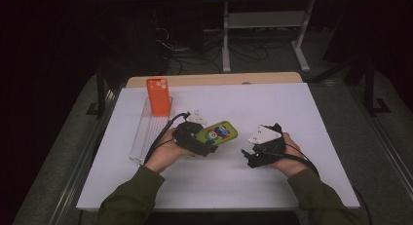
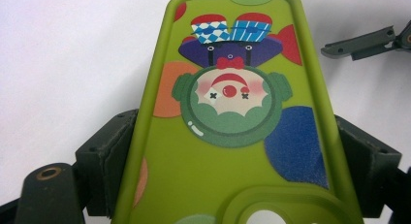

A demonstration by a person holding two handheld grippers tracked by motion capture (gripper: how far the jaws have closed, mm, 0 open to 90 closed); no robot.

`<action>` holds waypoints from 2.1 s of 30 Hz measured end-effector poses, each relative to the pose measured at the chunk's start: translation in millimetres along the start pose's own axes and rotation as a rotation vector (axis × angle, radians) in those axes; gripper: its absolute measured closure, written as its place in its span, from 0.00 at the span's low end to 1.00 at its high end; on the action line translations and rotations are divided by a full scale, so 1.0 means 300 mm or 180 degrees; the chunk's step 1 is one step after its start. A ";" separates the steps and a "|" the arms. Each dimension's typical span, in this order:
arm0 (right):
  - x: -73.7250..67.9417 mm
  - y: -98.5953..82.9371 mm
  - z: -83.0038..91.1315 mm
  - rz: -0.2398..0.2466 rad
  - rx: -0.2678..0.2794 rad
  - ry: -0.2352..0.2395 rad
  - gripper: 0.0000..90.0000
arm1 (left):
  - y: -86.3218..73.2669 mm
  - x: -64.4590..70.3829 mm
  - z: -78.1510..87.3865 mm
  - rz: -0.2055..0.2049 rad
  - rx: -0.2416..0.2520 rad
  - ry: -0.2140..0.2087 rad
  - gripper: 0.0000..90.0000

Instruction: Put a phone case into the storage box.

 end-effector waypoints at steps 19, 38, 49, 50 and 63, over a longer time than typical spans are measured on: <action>-0.041 0.024 0.005 0.0946 0.0183 -0.0266 0.04 | 0.002 0.002 -0.005 -0.0011 0.0055 0.0025 0.17; -0.085 0.052 0.005 0.1627 0.0283 -0.0417 0.04 | 0.004 0.012 -0.012 -0.0060 0.0019 0.0020 0.17; -0.130 0.077 -0.001 0.1954 0.0384 -0.0458 0.05 | 0.004 0.024 -0.019 -0.0207 -0.0088 -0.0014 0.17; -0.133 0.079 -0.001 0.1962 0.0382 -0.0473 0.06 | 0.004 0.026 -0.021 -0.0211 -0.0086 -0.0013 0.17; -0.163 0.099 -0.007 0.2240 0.0394 -0.0639 0.16 | 0.010 0.054 -0.037 -0.0216 -0.0071 -0.0077 0.17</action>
Point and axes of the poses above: each handheld gripper's, and its own axes: z roughly backward along the jaws, y roughly out of its top, x roughly to its right, the point moved 5 cm from there along -z, roughly forward along the jaws, and after that the axes turned 8 degrees about x, right-handed, at the moved point
